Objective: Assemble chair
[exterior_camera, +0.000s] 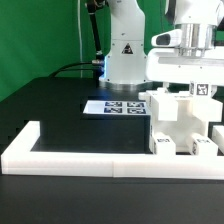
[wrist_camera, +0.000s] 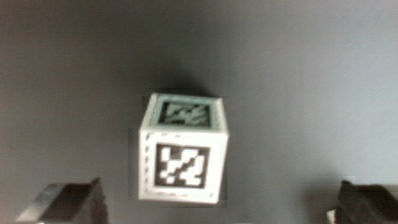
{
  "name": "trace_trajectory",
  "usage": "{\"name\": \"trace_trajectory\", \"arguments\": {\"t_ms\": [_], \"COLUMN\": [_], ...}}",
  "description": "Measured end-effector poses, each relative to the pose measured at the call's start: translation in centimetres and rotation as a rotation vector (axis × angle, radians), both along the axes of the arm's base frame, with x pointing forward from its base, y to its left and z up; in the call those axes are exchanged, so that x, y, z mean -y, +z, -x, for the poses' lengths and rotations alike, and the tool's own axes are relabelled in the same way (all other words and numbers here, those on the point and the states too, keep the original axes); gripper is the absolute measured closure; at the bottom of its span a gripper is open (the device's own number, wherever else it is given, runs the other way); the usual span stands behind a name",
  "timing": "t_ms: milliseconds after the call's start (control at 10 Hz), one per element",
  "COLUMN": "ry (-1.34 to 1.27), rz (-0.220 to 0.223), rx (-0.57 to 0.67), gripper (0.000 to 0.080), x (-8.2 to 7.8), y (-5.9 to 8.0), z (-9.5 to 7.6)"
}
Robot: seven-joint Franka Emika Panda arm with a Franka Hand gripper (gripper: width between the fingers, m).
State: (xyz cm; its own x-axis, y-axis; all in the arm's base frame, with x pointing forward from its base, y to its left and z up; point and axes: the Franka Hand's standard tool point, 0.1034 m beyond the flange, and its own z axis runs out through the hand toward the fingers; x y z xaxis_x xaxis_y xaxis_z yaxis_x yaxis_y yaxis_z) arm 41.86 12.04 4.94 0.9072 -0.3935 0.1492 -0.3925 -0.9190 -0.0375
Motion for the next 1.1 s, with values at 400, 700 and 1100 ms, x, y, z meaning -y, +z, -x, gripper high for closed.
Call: {"name": "trace_trajectory", "arguments": {"t_ms": [400, 700, 1100], "ry": [0.020, 0.019, 0.021], "rz": [0.008, 0.008, -0.003], "rx": [-0.009, -0.009, -0.029], "gripper": [0.0150, 0.0150, 0.0150], "x": [-0.86, -0.76, -1.17], "y": [-0.65, -0.65, -0.30], "z": [1.53, 1.49, 1.25]}}
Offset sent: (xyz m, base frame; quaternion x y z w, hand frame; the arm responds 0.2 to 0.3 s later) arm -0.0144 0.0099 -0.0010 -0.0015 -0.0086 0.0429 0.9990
